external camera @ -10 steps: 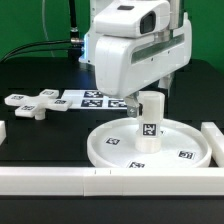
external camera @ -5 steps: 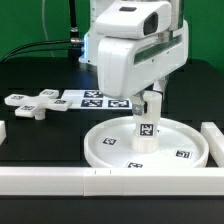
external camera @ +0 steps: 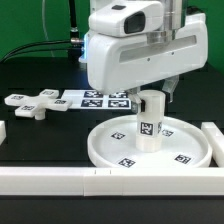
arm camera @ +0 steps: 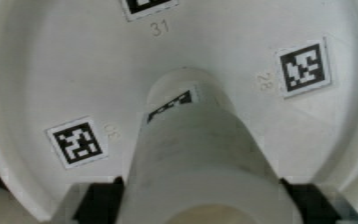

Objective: Assemble round table

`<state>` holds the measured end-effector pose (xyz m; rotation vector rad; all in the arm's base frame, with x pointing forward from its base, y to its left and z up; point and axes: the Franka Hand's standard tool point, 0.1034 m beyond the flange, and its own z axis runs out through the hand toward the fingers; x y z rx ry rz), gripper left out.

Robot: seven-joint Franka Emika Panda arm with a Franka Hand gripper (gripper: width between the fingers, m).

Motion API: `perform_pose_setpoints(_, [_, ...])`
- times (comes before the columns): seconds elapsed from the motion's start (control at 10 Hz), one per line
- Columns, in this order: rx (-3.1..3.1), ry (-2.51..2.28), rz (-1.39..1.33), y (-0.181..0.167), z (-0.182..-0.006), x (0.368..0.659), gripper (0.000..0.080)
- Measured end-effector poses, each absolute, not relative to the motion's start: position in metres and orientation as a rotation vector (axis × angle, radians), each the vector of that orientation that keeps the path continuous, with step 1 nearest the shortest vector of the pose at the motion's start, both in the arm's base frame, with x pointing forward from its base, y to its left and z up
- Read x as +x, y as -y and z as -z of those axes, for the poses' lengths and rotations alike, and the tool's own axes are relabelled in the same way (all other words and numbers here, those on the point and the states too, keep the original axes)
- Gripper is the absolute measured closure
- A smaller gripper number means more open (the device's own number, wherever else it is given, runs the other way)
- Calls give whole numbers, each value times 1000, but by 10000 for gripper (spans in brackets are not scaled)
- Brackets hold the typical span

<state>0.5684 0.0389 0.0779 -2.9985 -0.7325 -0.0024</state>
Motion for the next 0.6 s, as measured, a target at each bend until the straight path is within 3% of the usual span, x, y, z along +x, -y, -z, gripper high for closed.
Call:
perform_pose_setpoints(0.3, [-3043,519,-4,-38,-77,568,393])
perform_pose_setpoints(0.5, [-3044,516,-4,-38,-77,568,203])
perform_pose_setpoints(0.6, [-3056,472,20,-42,-80,566,203])
